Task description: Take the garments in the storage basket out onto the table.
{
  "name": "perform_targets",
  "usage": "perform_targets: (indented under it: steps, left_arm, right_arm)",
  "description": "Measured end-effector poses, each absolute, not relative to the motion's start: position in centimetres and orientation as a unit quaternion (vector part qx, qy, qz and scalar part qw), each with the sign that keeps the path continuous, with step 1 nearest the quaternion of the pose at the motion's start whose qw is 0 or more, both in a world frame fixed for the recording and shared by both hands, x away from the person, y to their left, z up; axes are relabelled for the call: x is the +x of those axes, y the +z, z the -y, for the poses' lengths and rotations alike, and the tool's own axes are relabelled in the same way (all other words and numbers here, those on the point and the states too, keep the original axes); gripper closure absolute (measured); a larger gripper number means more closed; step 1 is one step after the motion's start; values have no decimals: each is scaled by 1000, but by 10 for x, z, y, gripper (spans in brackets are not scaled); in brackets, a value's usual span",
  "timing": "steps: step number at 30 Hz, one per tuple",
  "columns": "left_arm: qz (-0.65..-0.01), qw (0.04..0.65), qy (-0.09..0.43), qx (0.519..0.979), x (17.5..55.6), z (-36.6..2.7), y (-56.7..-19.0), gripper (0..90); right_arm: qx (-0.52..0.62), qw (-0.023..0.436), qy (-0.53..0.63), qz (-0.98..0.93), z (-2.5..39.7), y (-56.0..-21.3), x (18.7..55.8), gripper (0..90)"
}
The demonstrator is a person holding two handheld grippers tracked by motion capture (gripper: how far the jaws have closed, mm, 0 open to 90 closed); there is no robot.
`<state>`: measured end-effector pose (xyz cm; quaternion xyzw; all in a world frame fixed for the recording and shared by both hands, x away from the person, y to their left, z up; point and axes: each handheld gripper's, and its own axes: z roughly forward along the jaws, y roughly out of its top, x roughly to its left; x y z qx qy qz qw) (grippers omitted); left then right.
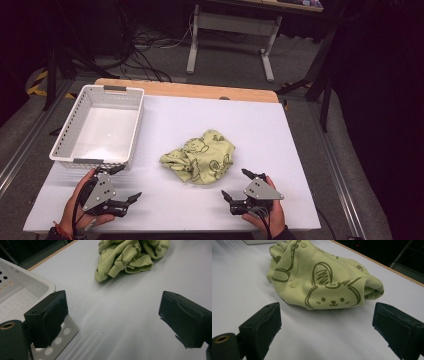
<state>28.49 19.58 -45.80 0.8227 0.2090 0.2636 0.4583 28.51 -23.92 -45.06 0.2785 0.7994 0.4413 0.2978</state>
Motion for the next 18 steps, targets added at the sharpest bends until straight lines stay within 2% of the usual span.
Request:
perform_targets:
  steps: [18]
  left_arm:
    - [-211, 459, 256, 824, 287, -194, -459, 103]
  right_arm:
    - [280, 295, 441, -800, 239, -452, 286, 91]
